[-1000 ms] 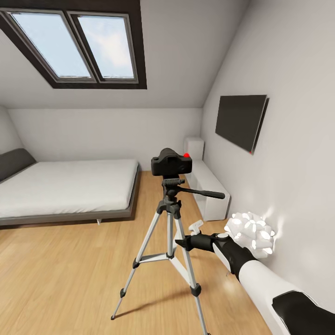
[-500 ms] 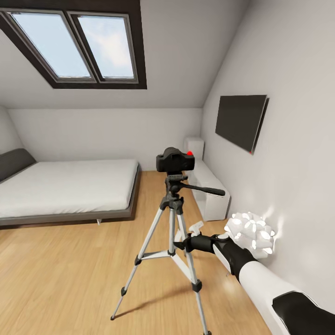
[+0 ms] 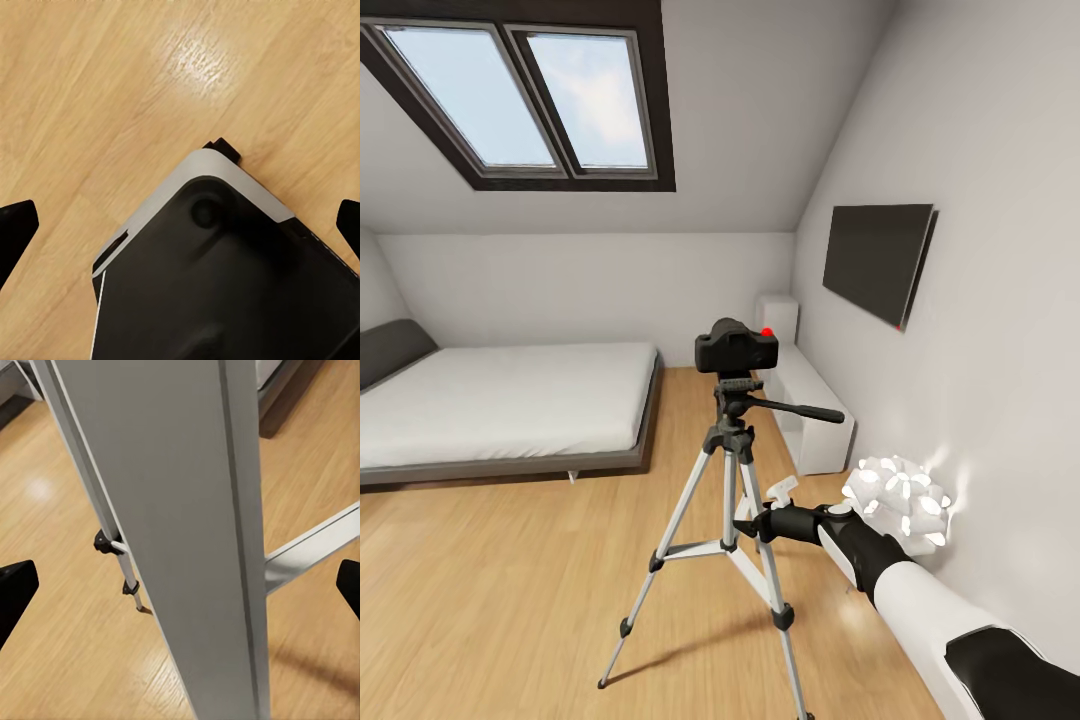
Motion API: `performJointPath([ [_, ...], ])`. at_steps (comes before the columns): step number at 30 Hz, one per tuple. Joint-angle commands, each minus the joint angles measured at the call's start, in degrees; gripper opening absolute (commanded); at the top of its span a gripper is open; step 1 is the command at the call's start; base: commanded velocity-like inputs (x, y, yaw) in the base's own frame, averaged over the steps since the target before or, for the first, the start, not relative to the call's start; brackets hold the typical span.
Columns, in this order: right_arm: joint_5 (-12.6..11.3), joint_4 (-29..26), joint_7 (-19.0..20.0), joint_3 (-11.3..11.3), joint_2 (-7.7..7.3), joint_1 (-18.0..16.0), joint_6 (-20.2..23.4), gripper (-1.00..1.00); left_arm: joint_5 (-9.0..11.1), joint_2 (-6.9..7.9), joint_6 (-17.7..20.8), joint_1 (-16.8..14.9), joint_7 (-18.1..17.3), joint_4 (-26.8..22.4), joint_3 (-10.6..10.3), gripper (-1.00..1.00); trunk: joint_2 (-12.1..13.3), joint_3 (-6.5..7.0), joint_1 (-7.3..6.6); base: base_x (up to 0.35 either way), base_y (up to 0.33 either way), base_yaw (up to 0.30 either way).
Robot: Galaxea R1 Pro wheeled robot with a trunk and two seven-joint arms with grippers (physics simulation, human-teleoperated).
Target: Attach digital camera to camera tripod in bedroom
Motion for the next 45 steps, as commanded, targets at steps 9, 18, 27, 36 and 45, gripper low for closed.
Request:
performJointPath([
  [9, -0.26, -0.08, 0.00, 0.19, -0.06, -0.05, 0.49, 1.00, 0.48, -0.07, -0.11, -0.05, 0.15, 0.01, -0.50, 1.00, -0.13, -0.13, 0.04, 0.000, 0.000, 0.000],
  [18, -0.02, -0.08, -0.01, 0.17, -0.11, -0.05, 0.43, 1.00, 0.48, -0.09, -0.11, -0.05, 0.15, 0.01, -0.50, 1.00, -0.13, -0.13, 0.04, 0.000, 0.000, 0.000],
  [27, -0.16, -0.09, -0.01, 0.14, -0.14, -0.05, 0.46, 1.00, 0.48, -0.09, -0.11, -0.05, 0.15, 0.01, -0.50, 1.00, -0.13, -0.13, 0.04, 0.000, 0.000, 0.000],
  [36, -0.57, -0.16, -0.34, 0.03, -0.28, -0.05, 0.50, 1.00, 0.48, -0.10, -0.10, -0.05, 0.14, 0.01, -0.50, 1.00, -0.13, -0.13, 0.04, -0.294, 0.000, 0.000],
  [45, -0.67, -0.16, -0.37, 0.03, -0.30, -0.05, 0.41, 1.00, 0.48, -0.10, -0.10, -0.05, 0.12, 0.01, -0.50, 1.00, -0.13, -0.13, 0.04, -0.251, 0.000, 0.000],
])
